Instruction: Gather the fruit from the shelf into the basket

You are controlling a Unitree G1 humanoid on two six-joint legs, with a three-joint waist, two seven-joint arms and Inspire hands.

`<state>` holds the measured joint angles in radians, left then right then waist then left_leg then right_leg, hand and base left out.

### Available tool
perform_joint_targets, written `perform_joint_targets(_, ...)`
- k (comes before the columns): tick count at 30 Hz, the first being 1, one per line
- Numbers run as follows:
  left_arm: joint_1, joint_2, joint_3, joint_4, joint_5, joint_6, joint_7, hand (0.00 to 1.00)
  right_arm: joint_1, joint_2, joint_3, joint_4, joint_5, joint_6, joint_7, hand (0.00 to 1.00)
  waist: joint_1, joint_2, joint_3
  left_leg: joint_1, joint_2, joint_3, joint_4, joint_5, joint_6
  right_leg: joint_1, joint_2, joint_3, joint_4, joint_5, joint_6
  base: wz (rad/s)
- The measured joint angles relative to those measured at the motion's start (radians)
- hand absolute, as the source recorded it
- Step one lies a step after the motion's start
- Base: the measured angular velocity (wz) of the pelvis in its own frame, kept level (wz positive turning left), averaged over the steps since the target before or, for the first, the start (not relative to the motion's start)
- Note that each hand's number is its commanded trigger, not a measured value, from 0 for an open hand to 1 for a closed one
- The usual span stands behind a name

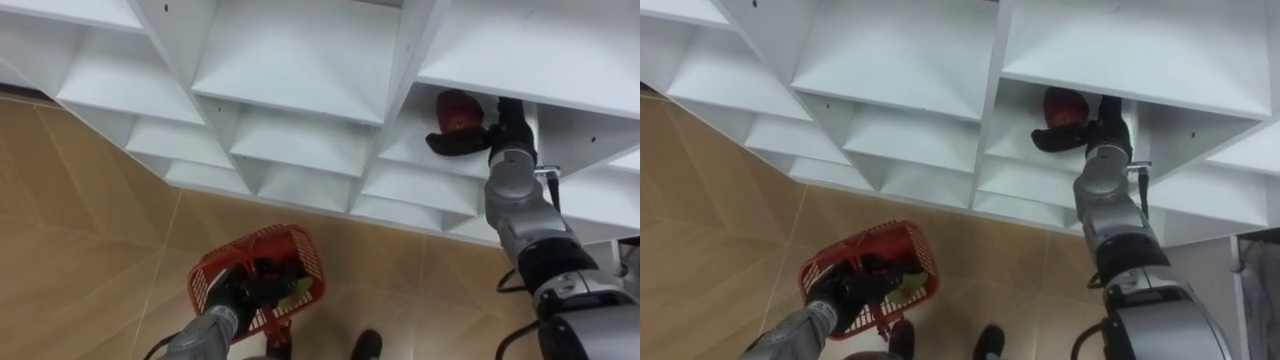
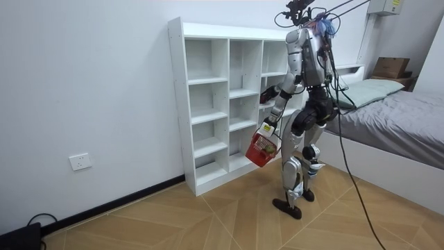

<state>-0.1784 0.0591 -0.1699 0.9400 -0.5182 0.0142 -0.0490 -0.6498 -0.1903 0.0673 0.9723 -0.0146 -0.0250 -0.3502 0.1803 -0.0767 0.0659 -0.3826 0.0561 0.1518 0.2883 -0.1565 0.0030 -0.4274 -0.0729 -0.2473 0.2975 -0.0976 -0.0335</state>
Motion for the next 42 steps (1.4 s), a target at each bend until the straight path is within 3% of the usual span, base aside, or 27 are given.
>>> perform_joint_targets(9, -0.004, 0.002, 0.001, 0.007, 0.001, 0.0, -0.001, 1.0, 0.0, 0.003, 0.021, 0.0, -0.035, 0.004, 0.0, 0.0, 0.015, 0.0, 0.0, 0.001, -0.001, 0.0, 0.004, 0.0, 0.0, -0.002, -0.002, -0.002, 0.009, 0.0, -0.001, 0.0)
perform_joint_targets(10, -0.004, 0.002, 0.001, 0.011, 0.001, 0.0, -0.001, 1.0, 0.0, 0.003, 0.021, 0.0, -0.035, 0.004, -0.002, 0.22, 0.017, 0.0, 0.0, 0.001, -0.001, 0.0, 0.005, 0.0, 0.0, -0.002, -0.003, -0.002, 0.009, 0.001, -0.001, 0.0)
perform_joint_targets(12, -0.004, 0.002, 0.001, 0.016, 0.001, 0.0, -0.001, 1.0, 0.0, 0.003, 0.021, 0.0, -0.034, 0.004, -0.008, 1.0, 0.017, 0.0, 0.0, 0.0, -0.002, 0.0, 0.006, 0.001, 0.001, -0.002, -0.004, -0.002, 0.009, 0.001, -0.001, 0.0)
perform_joint_targets(25, -0.007, 0.003, -0.006, 0.023, 0.001, 0.0, -0.003, 1.0, 0.0, -0.002, 0.02, 0.018, -0.061, 0.003, -0.039, 1.0, 0.016, 0.0, 0.0, -0.004, -0.001, -0.001, 0.016, 0.001, 0.001, -0.001, -0.004, -0.001, 0.011, 0.0, -0.002, 0.0)
perform_joint_targets(33, -0.014, 0.006, -0.014, 0.022, 0.0, 0.0, -0.007, 1.0, 0.0, -0.002, 0.02, 0.025, -0.062, 0.003, -0.038, 1.0, 0.016, -0.012, 0.0064, -0.004, -0.001, 0.0, 0.018, 0.001, 0.002, 0.0, -0.005, -0.001, 0.011, 0.0, -0.002, 0.0)
perform_joint_targets(42, -0.028, 0.009, -0.022, 0.021, 0.0, 0.0, -0.007, 1.0, 0.0, -0.003, 0.021, 0.029, -0.059, 0.003, -0.035, 1.0, 0.015, -0.013, 0.0058, -0.002, -0.001, 0.0, 0.019, 0.001, 0.001, 0.003, -0.005, -0.002, 0.011, 0.0, -0.002, 0.0)
